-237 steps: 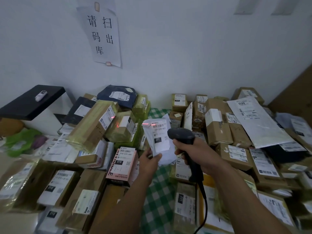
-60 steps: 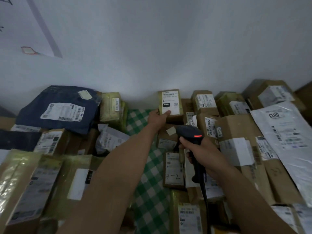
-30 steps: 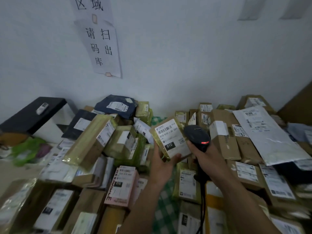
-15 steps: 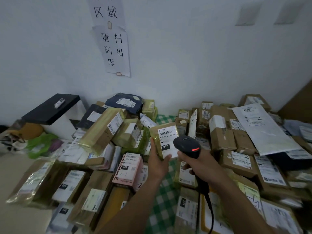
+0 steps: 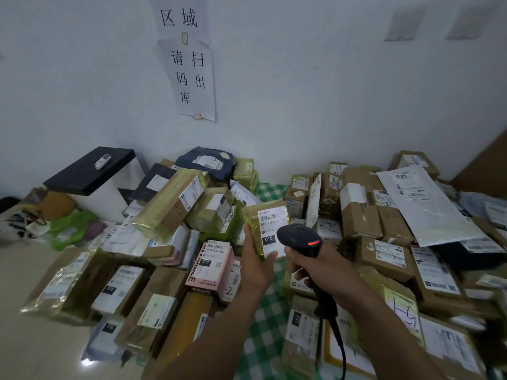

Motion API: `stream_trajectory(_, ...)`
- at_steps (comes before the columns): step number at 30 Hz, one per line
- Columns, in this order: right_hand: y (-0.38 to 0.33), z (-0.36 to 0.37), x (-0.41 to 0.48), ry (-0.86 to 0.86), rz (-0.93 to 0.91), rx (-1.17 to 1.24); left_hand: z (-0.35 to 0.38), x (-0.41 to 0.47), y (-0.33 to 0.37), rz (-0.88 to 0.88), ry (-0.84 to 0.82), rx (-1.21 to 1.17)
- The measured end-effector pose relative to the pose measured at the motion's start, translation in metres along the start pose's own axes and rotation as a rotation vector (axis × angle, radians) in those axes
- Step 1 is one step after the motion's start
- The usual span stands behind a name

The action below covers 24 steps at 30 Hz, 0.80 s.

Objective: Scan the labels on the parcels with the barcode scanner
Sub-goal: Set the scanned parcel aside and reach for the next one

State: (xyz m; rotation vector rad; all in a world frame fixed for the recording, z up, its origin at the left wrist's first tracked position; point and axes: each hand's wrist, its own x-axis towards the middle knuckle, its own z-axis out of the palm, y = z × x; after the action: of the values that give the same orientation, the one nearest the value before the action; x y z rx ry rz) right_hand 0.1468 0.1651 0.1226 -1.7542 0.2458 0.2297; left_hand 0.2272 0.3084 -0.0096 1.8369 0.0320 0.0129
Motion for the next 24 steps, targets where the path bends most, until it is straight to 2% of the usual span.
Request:
stream_trajectory(7,0.009,0.011,-0.002,-0.015,-0.036,0.01,-0.033,-0.032,0.025,-0.025,-0.021,0.066)
stream_trajectory(10,0.019,0.028,-0.003,-0.052,-0.035,-0.012,-0.065,-0.061,0.014,-0.043,0.012,-0.023)
stream_trajectory(14,0.031,0.062,-0.003,-0.157,-0.034,-0.079,-0.119,-0.11,0.0,-0.193,0.06,-0.138)
stream_trajectory(19,0.041,0.101,-0.004,-0.301,-0.019,-0.087,-0.18,-0.152,-0.024,-0.301,0.134,-0.047)
stream_trajectory(24,0.054,0.119,-0.005,-0.362,0.025,-0.118,-0.222,-0.152,-0.04,-0.369,0.05,0.06)
